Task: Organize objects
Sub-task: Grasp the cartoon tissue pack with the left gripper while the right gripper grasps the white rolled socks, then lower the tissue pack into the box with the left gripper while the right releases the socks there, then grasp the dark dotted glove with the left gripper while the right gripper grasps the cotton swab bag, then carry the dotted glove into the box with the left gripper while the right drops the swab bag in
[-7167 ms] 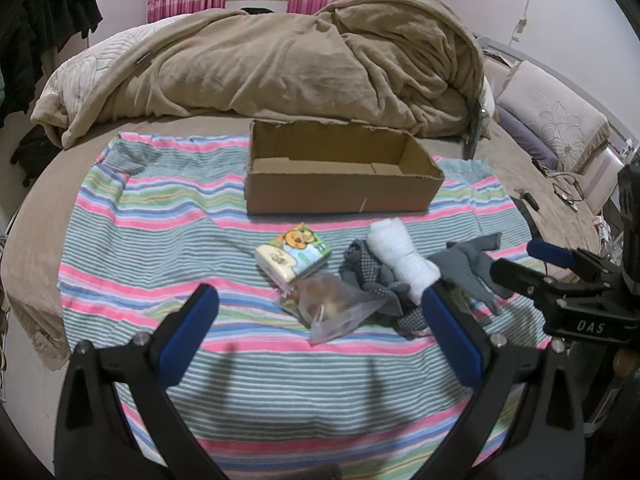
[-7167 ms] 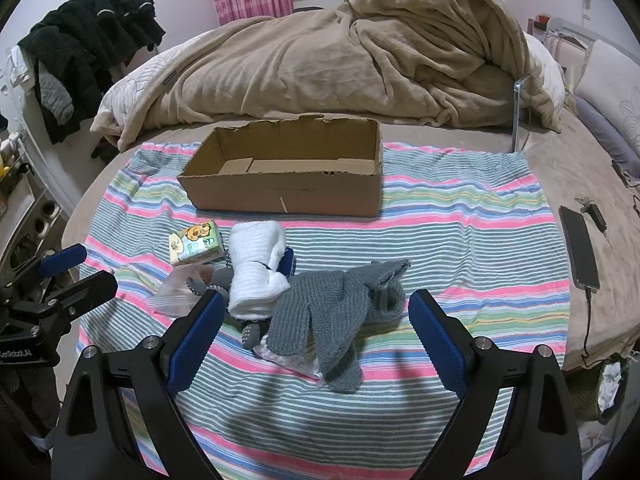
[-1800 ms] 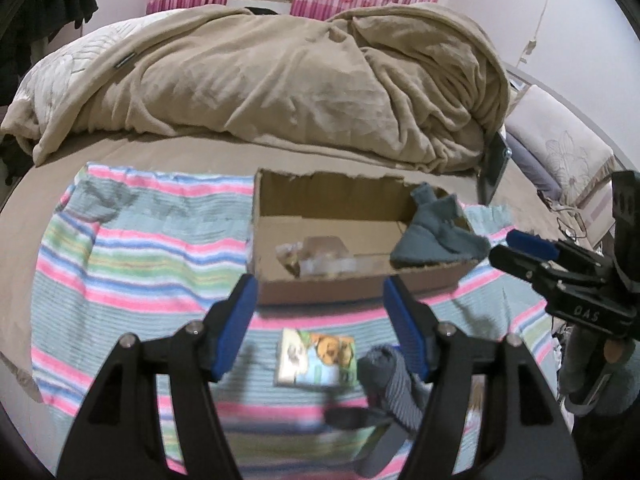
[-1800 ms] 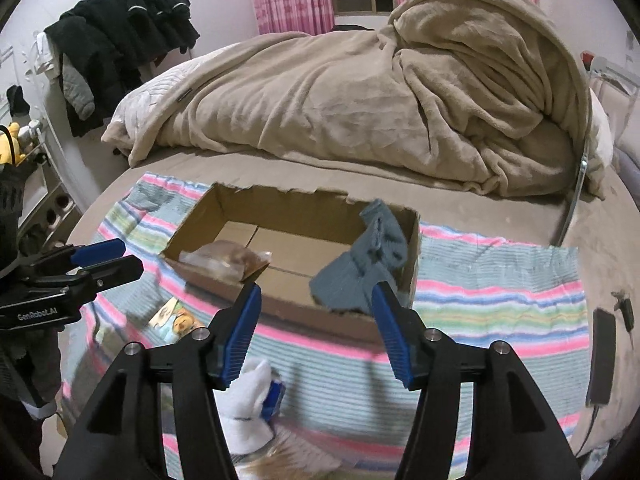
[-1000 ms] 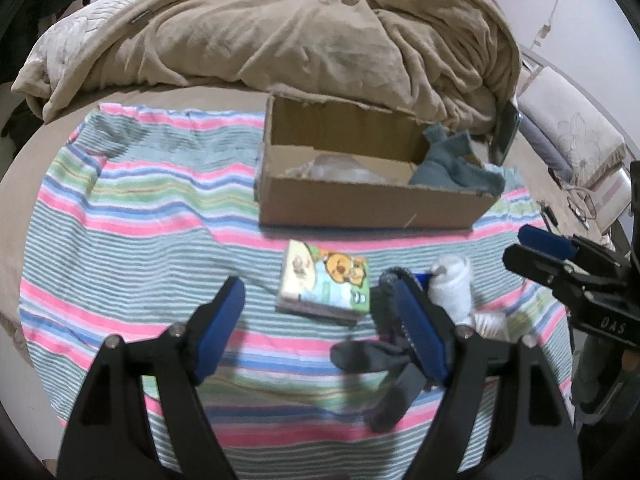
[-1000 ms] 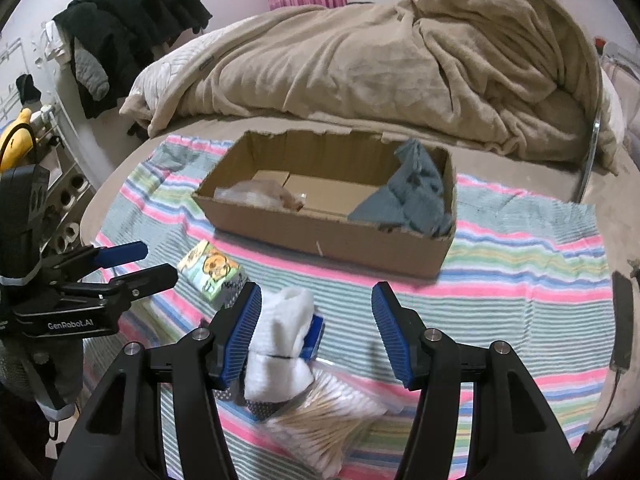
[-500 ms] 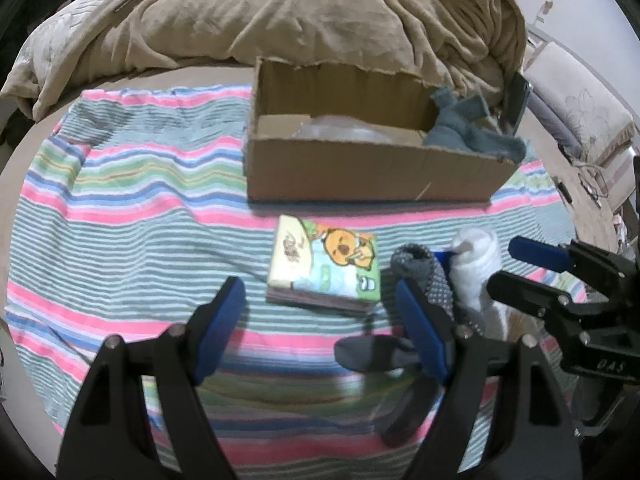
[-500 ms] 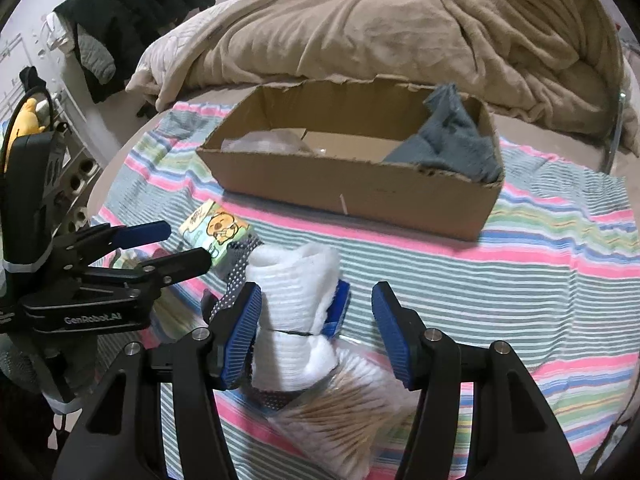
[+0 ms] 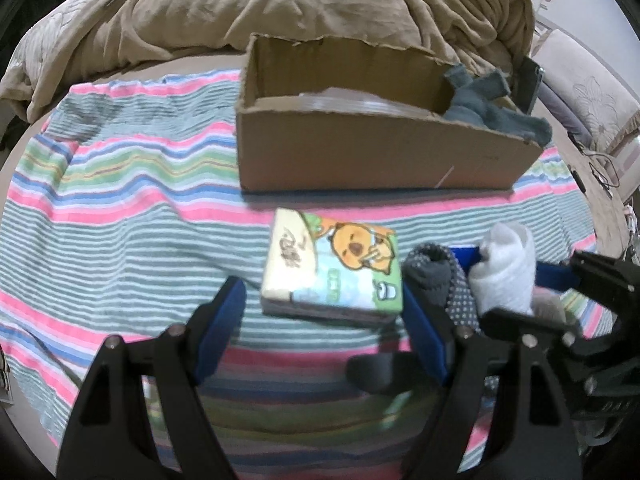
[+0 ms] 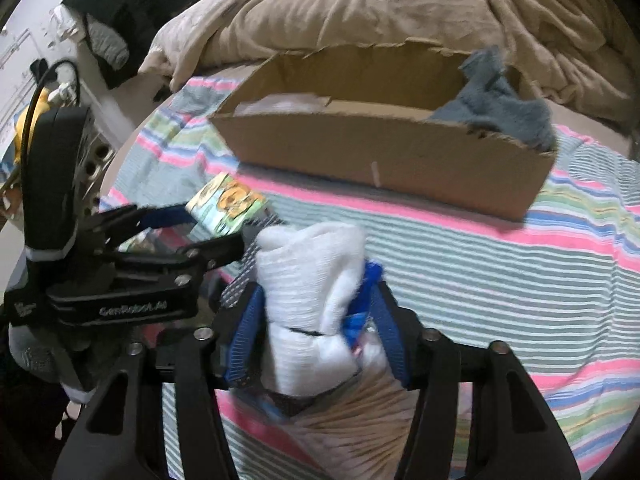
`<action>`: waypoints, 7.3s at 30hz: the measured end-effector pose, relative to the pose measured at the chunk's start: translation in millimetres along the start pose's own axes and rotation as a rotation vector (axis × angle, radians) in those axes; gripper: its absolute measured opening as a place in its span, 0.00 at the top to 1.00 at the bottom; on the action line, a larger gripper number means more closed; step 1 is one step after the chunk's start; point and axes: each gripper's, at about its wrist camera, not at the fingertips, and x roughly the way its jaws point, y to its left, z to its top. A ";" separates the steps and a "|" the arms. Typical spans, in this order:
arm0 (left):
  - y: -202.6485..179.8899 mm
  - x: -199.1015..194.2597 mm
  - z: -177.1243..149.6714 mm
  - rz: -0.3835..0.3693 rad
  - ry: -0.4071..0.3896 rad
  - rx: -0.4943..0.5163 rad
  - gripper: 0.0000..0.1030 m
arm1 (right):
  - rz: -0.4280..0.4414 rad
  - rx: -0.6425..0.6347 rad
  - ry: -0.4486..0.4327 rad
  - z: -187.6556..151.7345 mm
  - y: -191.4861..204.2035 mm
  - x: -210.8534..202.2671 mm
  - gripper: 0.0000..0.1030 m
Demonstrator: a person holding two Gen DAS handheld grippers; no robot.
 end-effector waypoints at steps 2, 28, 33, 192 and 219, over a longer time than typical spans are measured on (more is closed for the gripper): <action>0.4 -0.5 -0.8 -0.002 -0.009 -0.003 0.25 | -0.004 -0.007 -0.001 -1.8 2.1 -0.5 0.51; 5.6 -43.1 4.9 -0.044 -0.106 -0.022 0.36 | -0.018 0.055 -0.113 -3.2 -15.2 -51.2 0.62; 6.2 -55.9 10.8 -0.061 -0.132 -0.032 0.36 | -0.030 0.045 -0.153 6.9 -16.0 -63.6 0.62; -44.7 -5.7 -31.9 -0.114 0.021 0.017 0.38 | -0.075 0.225 0.062 -52.5 -33.1 -24.7 0.38; -34.0 -59.6 -30.8 -0.191 -0.111 0.041 0.72 | -0.116 0.198 -0.078 -39.5 -30.9 -75.9 0.65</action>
